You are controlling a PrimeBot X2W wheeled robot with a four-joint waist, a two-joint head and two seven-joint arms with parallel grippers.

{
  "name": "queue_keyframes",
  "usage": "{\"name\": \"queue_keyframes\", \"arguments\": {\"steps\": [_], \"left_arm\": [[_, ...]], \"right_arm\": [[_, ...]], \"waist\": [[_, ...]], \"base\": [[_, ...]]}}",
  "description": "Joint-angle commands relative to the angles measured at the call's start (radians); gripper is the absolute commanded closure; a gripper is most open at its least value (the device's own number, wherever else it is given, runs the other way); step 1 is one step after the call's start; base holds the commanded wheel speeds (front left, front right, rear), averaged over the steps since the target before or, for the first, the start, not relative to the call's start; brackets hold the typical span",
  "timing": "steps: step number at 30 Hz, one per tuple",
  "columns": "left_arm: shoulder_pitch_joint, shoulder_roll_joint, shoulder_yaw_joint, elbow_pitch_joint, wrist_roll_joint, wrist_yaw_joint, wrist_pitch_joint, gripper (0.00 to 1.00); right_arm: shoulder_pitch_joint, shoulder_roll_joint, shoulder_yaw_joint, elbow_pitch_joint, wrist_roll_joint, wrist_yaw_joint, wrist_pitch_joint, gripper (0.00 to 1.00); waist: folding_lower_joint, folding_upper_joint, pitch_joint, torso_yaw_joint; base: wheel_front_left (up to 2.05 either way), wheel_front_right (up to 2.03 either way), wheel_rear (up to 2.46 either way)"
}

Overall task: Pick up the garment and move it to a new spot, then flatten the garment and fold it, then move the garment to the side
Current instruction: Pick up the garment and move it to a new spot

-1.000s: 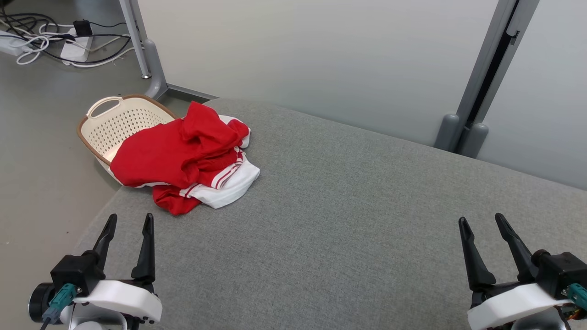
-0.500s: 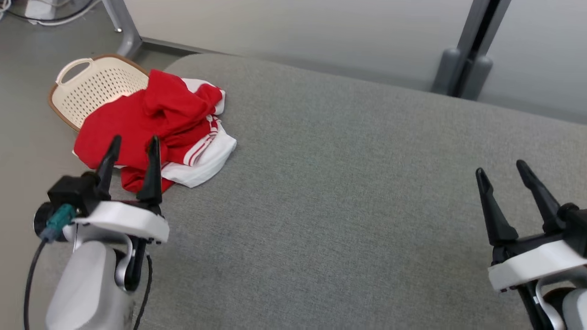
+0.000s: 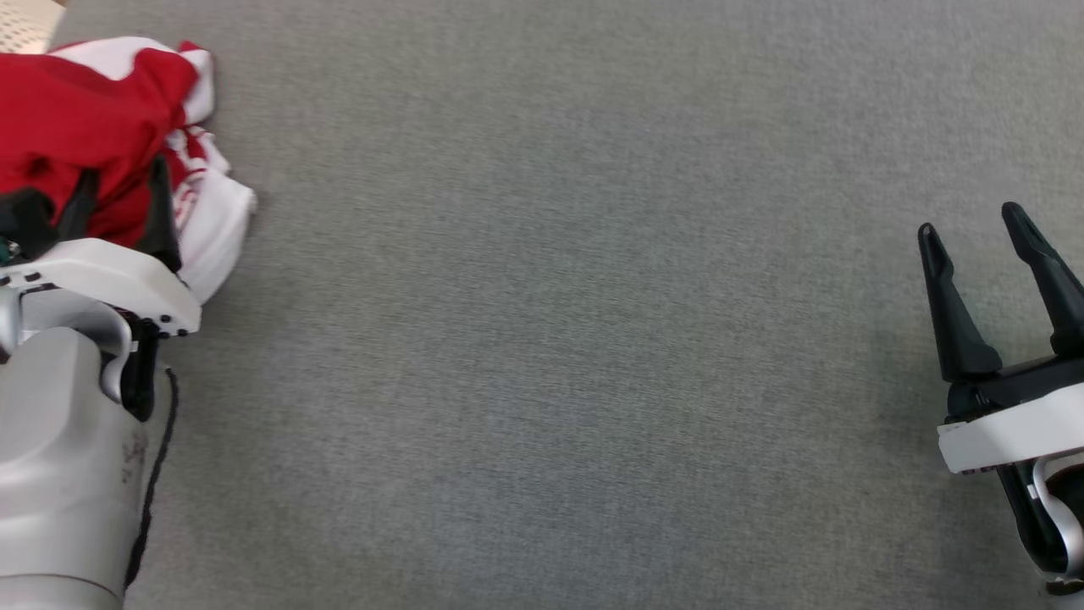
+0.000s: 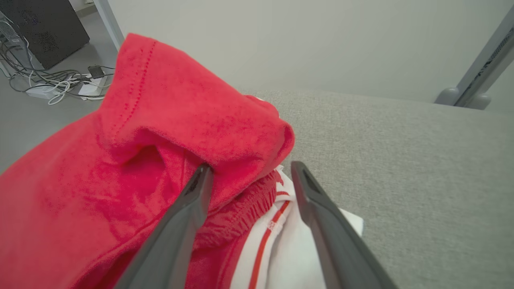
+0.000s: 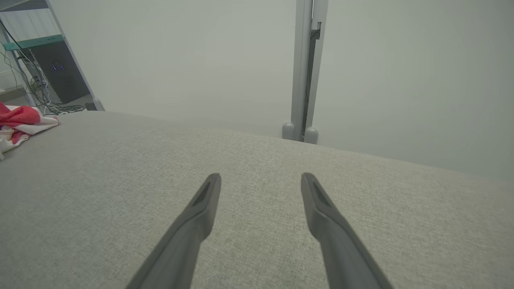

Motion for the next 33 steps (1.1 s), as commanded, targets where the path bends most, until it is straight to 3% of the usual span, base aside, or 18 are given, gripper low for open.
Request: {"name": "queue_keyframes", "arguments": {"steps": [1,6,7,8,9,22,30,33], "left_arm": [[-0.031,0.018,0.001,0.038,-0.003,0.0,0.0,0.0],[-0.083,0.051,0.021,0.13,-0.014,0.024,-0.01,0.0],[-0.085,0.052,0.019,0.139,-0.011,0.024,-0.012,0.25],[-0.091,0.055,0.02,0.138,-0.009,0.024,-0.015,0.95],[-0.097,0.059,0.026,0.135,-0.013,0.025,-0.018,1.0],[0.096,0.081,0.101,-0.296,0.059,0.014,-0.018,1.0],[0.314,0.045,0.075,-0.544,0.071,0.013,-0.008,1.0],[0.441,0.023,0.057,-0.735,0.073,0.035,0.043,1.0]], "right_arm": [[-0.014,-0.003,-0.003,-0.003,0.007,0.0,-0.008,0.0],[-0.023,-0.002,-0.005,0.007,0.007,0.0,-0.017,0.0],[-0.023,-0.001,-0.006,0.009,0.007,0.0,-0.02,0.0],[-0.023,0.001,-0.008,0.011,0.007,0.0,-0.019,0.0],[-0.022,0.002,-0.011,0.015,0.008,0.0,-0.02,0.0],[0.038,0.05,0.002,0.094,0.015,0.0,-0.058,0.0],[0.106,0.104,0.019,0.15,0.016,0.0,-0.07,0.0],[0.136,0.12,0.018,0.151,0.016,0.0,-0.064,0.0]], "waist": [[-0.0001,0.0,0.055,-0.053],[-0.0001,0.0,0.065,-0.06],[-0.0001,0.0,0.063,-0.06],[-0.0001,0.0,0.061,-0.058],[-0.0001,0.0,0.058,-0.055],[-0.0001,0.0,-0.148,-0.05],[-0.0001,0.0,-0.334,-0.09],[-0.0001,0.0,-0.384,-0.114]], "base": [[0.0,0.0,0.0],[0.0,0.0,0.0],[0.0,0.0,0.0],[0.0,0.0,0.0],[0.0,0.0,0.0],[0.0,0.0,0.0],[0.0,0.0,0.0],[0.0,0.0,0.0]]}}
